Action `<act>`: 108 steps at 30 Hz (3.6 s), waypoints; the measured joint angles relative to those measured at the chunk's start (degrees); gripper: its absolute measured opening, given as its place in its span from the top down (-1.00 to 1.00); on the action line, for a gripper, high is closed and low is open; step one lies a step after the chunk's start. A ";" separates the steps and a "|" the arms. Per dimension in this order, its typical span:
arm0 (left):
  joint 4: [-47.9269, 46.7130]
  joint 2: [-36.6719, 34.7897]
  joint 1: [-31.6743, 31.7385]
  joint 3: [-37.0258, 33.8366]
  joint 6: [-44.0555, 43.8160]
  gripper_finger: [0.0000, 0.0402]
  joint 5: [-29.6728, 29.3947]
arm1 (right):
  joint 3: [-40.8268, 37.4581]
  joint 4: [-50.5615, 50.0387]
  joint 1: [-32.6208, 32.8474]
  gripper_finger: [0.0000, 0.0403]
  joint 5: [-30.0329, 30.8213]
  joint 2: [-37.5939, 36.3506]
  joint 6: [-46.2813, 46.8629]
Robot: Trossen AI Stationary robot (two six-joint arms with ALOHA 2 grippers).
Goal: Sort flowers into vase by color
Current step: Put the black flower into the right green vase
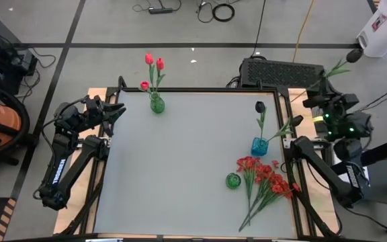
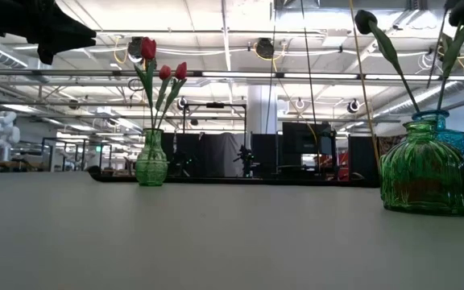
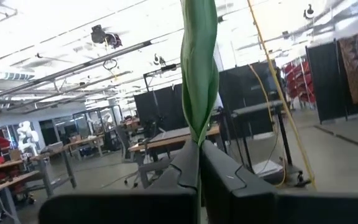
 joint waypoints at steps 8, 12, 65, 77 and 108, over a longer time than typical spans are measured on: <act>0.00 0.00 0.00 0.00 0.00 0.41 0.00 | 8.50 -6.89 0.00 1.00 -0.05 0.00 -3.34; 0.00 0.00 0.01 0.00 0.00 0.41 0.00 | 12.99 -10.14 0.00 1.00 -0.07 0.00 -4.91; 0.00 0.00 0.02 0.00 0.00 0.41 0.00 | 26.48 -39.02 -0.07 1.00 -55.37 0.00 3.49; -0.01 0.00 0.02 0.00 0.00 0.41 0.00 | 13.37 -20.56 -0.79 1.00 -61.04 0.02 12.02; 0.00 0.02 0.00 0.00 0.00 0.41 0.00 | -2.81 -2.04 -0.76 1.00 -63.08 0.02 14.03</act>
